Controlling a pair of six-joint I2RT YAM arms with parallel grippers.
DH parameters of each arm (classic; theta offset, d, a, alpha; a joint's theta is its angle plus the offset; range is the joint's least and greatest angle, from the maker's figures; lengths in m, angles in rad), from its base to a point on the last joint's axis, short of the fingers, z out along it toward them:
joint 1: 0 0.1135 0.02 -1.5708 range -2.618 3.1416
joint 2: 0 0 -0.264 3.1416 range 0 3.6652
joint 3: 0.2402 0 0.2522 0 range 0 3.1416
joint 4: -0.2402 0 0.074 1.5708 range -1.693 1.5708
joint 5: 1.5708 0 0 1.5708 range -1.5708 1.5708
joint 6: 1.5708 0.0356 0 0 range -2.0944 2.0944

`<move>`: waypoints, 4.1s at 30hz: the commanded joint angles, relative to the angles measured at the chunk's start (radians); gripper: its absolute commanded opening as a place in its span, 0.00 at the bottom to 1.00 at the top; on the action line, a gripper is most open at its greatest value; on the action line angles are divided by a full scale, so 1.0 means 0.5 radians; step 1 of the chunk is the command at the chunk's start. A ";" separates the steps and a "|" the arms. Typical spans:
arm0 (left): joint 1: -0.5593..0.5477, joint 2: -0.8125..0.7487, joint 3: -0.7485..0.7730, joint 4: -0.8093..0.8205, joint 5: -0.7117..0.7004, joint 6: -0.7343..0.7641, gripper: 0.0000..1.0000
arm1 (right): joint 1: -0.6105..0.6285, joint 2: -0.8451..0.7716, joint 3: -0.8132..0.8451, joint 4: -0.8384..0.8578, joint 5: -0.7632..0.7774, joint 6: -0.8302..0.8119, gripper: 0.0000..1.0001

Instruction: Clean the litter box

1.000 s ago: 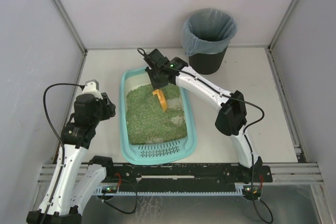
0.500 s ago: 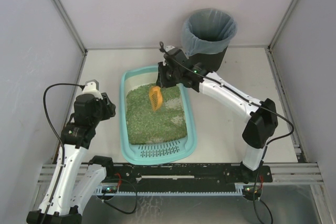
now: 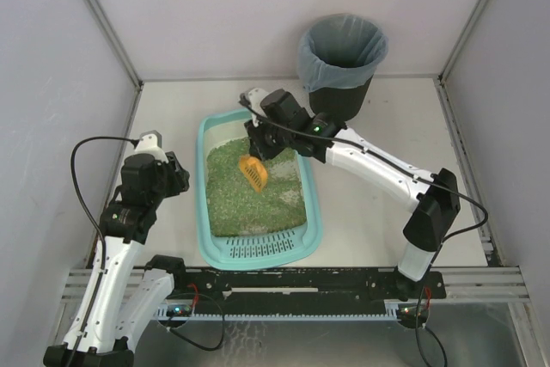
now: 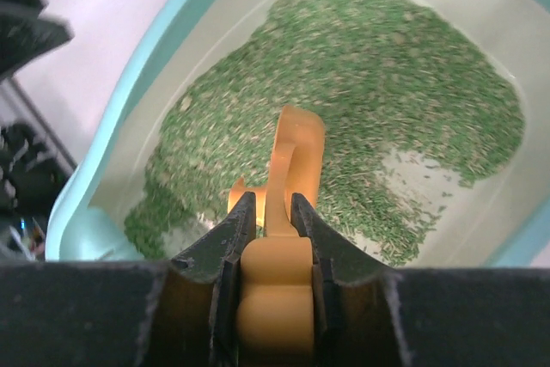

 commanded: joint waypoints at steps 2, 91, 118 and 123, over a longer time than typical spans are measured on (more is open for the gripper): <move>0.015 -0.010 -0.016 0.038 0.031 -0.018 0.46 | 0.018 -0.116 -0.003 -0.060 -0.439 -0.406 0.00; 0.055 -0.008 -0.023 0.057 0.107 -0.002 0.46 | 0.046 -0.405 -0.674 0.726 0.470 0.551 0.00; 0.056 -0.001 -0.028 0.066 0.134 0.004 0.46 | 0.055 -0.139 -0.772 0.601 0.732 0.820 0.20; 0.054 0.002 -0.029 0.066 0.139 0.002 0.46 | 0.059 -0.201 -0.772 0.576 0.792 0.789 0.34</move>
